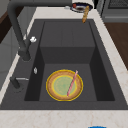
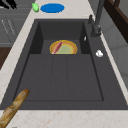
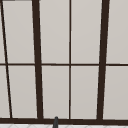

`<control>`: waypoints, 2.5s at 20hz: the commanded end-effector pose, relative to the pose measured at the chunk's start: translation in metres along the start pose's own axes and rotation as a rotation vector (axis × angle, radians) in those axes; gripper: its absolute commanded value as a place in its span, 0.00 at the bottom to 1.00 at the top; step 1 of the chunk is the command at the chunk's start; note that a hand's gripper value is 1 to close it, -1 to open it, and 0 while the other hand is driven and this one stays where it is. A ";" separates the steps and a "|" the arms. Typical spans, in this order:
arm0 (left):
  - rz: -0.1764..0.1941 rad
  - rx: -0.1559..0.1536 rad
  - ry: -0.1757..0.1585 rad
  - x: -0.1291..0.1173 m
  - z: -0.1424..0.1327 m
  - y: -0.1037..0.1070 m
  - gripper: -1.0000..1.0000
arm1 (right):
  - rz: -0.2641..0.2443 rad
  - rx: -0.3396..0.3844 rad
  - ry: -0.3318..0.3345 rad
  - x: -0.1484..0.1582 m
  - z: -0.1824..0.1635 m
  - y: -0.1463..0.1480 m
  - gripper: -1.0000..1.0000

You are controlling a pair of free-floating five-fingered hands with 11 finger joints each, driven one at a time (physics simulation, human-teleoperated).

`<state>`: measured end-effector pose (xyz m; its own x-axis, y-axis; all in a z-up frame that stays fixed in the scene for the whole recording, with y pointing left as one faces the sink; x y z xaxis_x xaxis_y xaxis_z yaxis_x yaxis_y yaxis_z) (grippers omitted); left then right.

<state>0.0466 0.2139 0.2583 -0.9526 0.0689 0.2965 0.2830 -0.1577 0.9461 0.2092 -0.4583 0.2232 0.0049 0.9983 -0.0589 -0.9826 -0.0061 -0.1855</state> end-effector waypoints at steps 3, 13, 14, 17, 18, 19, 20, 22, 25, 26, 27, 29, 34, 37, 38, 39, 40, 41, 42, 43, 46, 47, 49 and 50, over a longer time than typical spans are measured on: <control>0.000 0.000 0.000 0.000 0.000 0.000 0.50 | -0.098 -0.018 0.016 0.009 0.020 0.011 0.00; 0.000 0.000 0.000 0.000 0.000 0.000 0.50 | -0.053 -0.145 0.040 0.023 0.083 0.032 0.00; 0.000 0.000 0.000 0.000 0.000 0.000 0.50 | -0.055 -0.170 0.052 0.025 0.086 0.032 0.00; 0.000 0.000 0.000 0.000 0.000 0.000 0.50 | -0.064 -0.243 0.095 0.033 0.084 0.029 0.00; 0.000 0.000 0.000 0.000 0.000 0.000 0.50 | -0.067 -0.254 0.108 0.036 0.083 0.029 0.00; 0.000 0.000 0.000 0.000 0.000 0.000 0.50 | -0.070 -0.267 0.110 0.036 0.083 0.025 0.00; 0.000 0.000 0.000 0.000 0.000 0.000 0.50 | -0.073 -0.271 0.105 0.037 0.082 0.024 0.00; 0.000 0.000 0.000 0.000 0.000 0.000 0.50 | -0.076 -0.292 0.112 0.040 0.082 0.022 0.00; 0.000 0.000 0.000 0.000 0.000 0.000 0.50 | -0.069 -0.345 0.124 0.045 0.084 0.014 0.00; 0.000 0.000 0.000 0.000 0.000 0.000 0.50 | -0.069 -0.362 0.130 0.047 0.084 0.012 0.00; 0.000 0.000 0.000 0.000 0.000 0.000 0.50 | -0.070 -0.380 0.135 0.048 0.085 0.010 0.00; 0.000 0.000 0.000 0.000 0.000 0.000 0.50 | -0.066 -0.379 0.135 0.052 0.079 0.002 0.00; 0.000 0.000 0.000 0.000 0.000 0.000 0.50 | -0.053 -0.388 0.136 0.058 0.037 -0.008 0.00; 0.000 0.000 0.000 0.000 0.000 0.000 0.50 | -0.052 -0.388 0.149 0.058 0.014 -0.006 0.00; 0.000 0.000 0.000 0.000 0.000 0.000 0.50 | -0.062 -0.399 0.154 0.059 0.005 -0.010 0.00; 0.000 0.000 0.000 0.000 0.000 0.000 0.50 | -0.065 -0.414 0.155 0.059 -0.004 -0.013 0.00; 0.000 0.000 0.000 0.000 0.000 0.000 0.50 | -0.061 -0.427 0.158 0.060 -0.012 -0.016 0.00; 0.000 0.000 0.000 0.000 0.000 0.000 0.50 | -0.058 -0.438 0.163 0.061 -0.021 -0.019 0.00; 0.000 0.000 0.000 0.000 0.000 0.000 0.50 | -0.057 -0.448 0.170 0.061 -0.028 -0.023 0.00; 0.000 0.000 0.000 0.000 0.000 0.000 0.50 | -0.057 -0.455 0.176 0.061 -0.034 -0.026 0.00; 0.000 0.000 0.000 0.000 0.000 0.000 0.50 | -0.068 -0.508 0.191 0.059 -0.043 -0.026 0.00; 0.000 0.000 0.000 0.000 0.000 0.000 0.50 | -0.072 -0.528 0.193 0.058 -0.046 -0.025 0.00; 0.000 0.000 0.000 0.000 0.000 0.000 0.50 | -0.070 -0.564 0.188 0.061 -0.054 -0.022 0.00; 0.000 0.000 0.000 0.000 0.000 0.000 0.50 | -0.068 -0.586 0.189 0.061 -0.059 -0.021 0.00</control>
<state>0.0466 0.2139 0.2583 -0.9526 0.0689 0.2965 0.2830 -0.1577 0.9461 0.2415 -0.3997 0.1768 0.0842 0.9760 -0.2010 -0.7677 -0.0651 -0.6375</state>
